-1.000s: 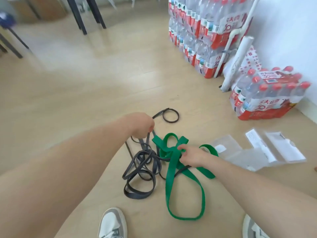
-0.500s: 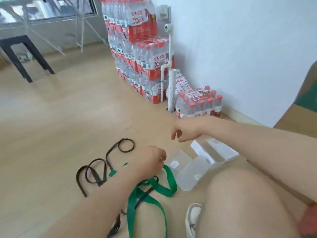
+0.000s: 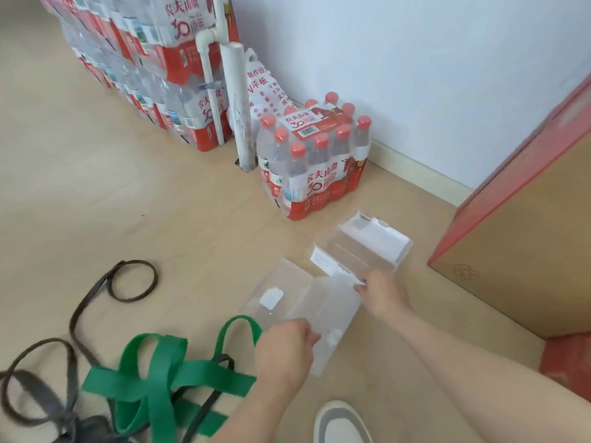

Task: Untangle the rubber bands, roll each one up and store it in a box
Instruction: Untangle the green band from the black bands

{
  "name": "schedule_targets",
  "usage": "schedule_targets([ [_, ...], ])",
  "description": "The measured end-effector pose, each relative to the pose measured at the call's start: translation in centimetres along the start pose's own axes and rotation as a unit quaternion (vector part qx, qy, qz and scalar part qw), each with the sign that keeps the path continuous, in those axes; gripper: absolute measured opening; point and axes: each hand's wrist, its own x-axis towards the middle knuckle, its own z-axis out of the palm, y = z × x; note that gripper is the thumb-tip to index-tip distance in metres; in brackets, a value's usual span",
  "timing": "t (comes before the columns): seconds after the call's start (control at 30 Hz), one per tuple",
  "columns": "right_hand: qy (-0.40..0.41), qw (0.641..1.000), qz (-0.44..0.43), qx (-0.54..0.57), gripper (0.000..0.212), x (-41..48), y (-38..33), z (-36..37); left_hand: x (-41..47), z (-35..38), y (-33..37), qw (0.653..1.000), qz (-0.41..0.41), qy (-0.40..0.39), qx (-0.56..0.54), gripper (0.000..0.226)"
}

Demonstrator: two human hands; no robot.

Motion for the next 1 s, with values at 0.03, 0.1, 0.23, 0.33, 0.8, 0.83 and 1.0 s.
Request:
schedule_targets([
  [0.03, 0.009, 1.0, 0.013, -0.01, 0.021, 0.2, 0.7, 0.3, 0.6, -0.4, 0.0, 0.999, 0.015, 0.02, 0.033, 0.027],
  [0.1, 0.012, 0.999, 0.034, -0.036, 0.021, -0.1, 2.2, 0.7, 2.2, -1.1, -0.5, 0.992, 0.05, 0.055, 0.105, 0.02],
  [0.23, -0.023, 0.995, 0.001, -0.094, 0.019, -1.6, 4.4, 2.3, 5.9, -2.6, -1.9, 0.965, 0.102, 0.028, 0.239, 0.02],
  [0.33, -0.039, 0.99, -0.057, -0.127, 0.023, -2.5, 5.5, 2.6, 7.4, -2.8, -3.9, 0.958, 0.058, -0.006, 0.282, 0.023],
  [0.8, 0.003, 0.94, -0.292, -0.177, 0.048, -2.5, -1.1, -3.2, 6.2, -4.4, -5.6, 0.973, 0.087, 0.001, 0.214, 0.054],
  [0.83, -0.001, 0.912, -0.349, -0.213, 0.049, -2.7, -2.7, -4.3, 5.6, -5.9, -6.3, 0.958, 0.126, -0.016, 0.255, 0.049],
  [1.0, 0.027, 0.665, -0.627, -0.405, 0.041, -6.3, -10.8, -10.7, -0.4, -15.8, -10.3, 0.849, 0.255, -0.13, 0.444, 0.031],
])
